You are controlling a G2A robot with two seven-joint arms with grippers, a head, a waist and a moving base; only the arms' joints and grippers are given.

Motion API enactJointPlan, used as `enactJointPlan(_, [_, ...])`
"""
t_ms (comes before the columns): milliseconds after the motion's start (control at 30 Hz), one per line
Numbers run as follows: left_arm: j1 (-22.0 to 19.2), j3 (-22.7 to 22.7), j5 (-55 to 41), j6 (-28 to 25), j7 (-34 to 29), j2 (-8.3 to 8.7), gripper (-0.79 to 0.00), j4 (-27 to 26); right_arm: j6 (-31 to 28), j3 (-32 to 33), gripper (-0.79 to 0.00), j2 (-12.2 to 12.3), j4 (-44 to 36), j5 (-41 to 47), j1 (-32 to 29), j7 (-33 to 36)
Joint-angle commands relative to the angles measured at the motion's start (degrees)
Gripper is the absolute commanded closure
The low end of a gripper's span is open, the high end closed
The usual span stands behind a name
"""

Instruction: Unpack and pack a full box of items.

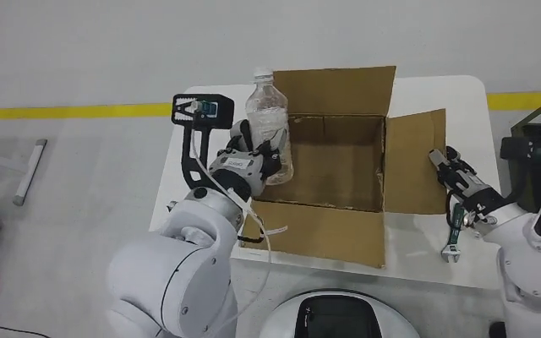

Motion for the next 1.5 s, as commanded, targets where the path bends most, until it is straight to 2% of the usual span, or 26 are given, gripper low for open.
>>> enactJointPlan(0, [-0.56, 1.48, 0.4, 0.4, -0.52, -0.04, 0.0, 2.44, 0.02, -0.2, 0.0, 0.1, -0.29, 0.29, -0.37, -0.11])
enactJointPlan(167, [-1.71, 2.93, 5.08, 1.63, 0.37, 0.0, 0.0, 9.28, -0.14, -0.2, 0.0, 0.39, -0.84, 0.87, -1.32, -0.4])
enactJointPlan(367, [-1.92, 1.26, 11.1, 2.75, 2.67, 0.25, 0.0, 15.16, 0.02, -0.01, 0.0, 0.77, -0.75, 1.04, -1.79, -0.8])
enactJointPlan(767, [-2.0, -4.5, 17.1, 3.14, 4.58, 0.78, 0.0, 19.89, 0.55, -0.62, 0.0, 1.51, -0.64, 0.58, -1.34, -1.31])
enactJointPlan(1000, [-2.03, -5.27, 18.04, 3.82, 5.31, 0.79, 0.0, 21.28, 0.51, -0.83, 0.0, 2.0, -0.39, -0.08, -1.16, -0.86])
enactJointPlan(1167, [-2.41, -3.7, 17.17, 5.06, 4.96, 0.48, 0.0, 20.78, 0.57, -0.97, 0.0, 2.32, -0.35, 0.02, -0.96, -0.42])
enactJointPlan(1200, [-2.63, -3.13, 16.59, 4.95, 4.64, 0.39, 0.0, 20.26, 0.61, -0.9, -0.286, 2.37, -0.43, 0.45, -0.92, -0.39])
enactJointPlan(1233, [-2.87, -2.45, 16.14, 4.74, 4.38, 0.3, 0.0, 19.67, 0.86, -0.72, -0.73, 2.41, -0.44, 1.2, -0.9, -0.41])
enactJointPlan(1267, [-3.16, -1.42, 15.52, 4.28, 4.14, 0.19, 0.0, 18.93, 0.93, -0.41, -0.785, 2.49, -0.57, 1.3, -0.87, -0.34])
enactJointPlan(1467, [-4.31, 4.64, 13.81, 4.93, 2.92, -0.58, 0.0, 16.72, 1.6, 2.6, -0.785, 2.89, -2.34, 1.93, -1.0, -2.06])
